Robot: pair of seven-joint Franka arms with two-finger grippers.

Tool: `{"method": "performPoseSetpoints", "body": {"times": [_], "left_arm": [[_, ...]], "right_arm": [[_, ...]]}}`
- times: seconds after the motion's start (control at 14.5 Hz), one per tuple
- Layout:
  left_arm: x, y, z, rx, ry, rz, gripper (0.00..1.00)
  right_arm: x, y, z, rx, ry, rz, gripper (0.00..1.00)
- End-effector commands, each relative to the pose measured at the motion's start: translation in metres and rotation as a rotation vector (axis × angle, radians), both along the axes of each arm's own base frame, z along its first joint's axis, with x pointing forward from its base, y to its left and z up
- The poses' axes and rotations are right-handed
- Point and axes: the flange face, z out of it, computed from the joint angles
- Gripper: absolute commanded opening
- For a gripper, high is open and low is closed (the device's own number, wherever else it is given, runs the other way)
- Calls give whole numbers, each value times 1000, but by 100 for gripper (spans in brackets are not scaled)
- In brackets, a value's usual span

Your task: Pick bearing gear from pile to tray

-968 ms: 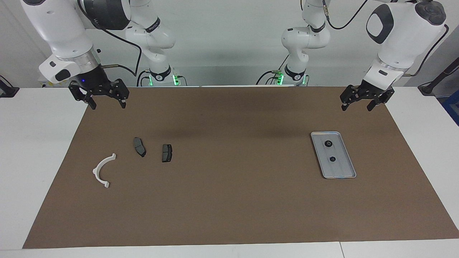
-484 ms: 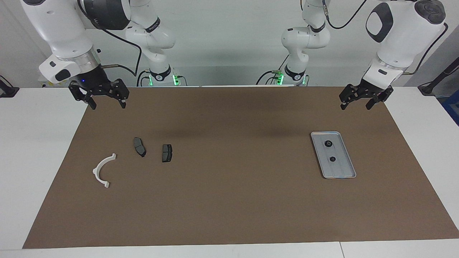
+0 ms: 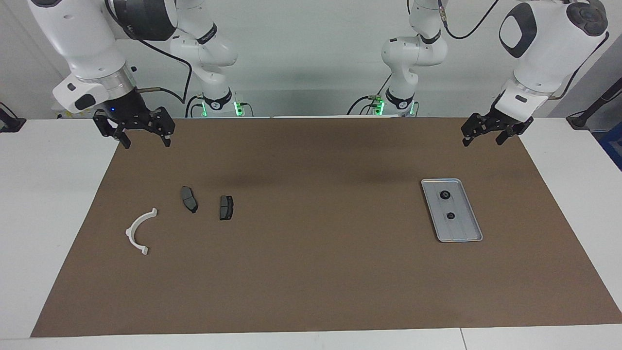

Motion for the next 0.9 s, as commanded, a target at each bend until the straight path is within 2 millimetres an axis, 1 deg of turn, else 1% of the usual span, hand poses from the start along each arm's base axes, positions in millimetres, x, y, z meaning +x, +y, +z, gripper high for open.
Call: {"method": "performPoseSetpoints", "body": {"times": [0.0,0.28,0.48,0.69,0.83], "left_arm": [[-4,-1,5,0,18,21,100],[-7,-8,5,8,27,97,100],[-10,-4,10,6,26,91,100],[-10,-2,10,5,21,90,100],[-9,-5,10,4,17,84,100]], "right_arm": [[-6,-2,5,7,5,18,100],[-5,-1,5,9,5,18,100],[-5,-1,4,12,7,12,100],[-5,-2,4,10,7,9,100],[-5,-2,4,10,7,9,100]]}}
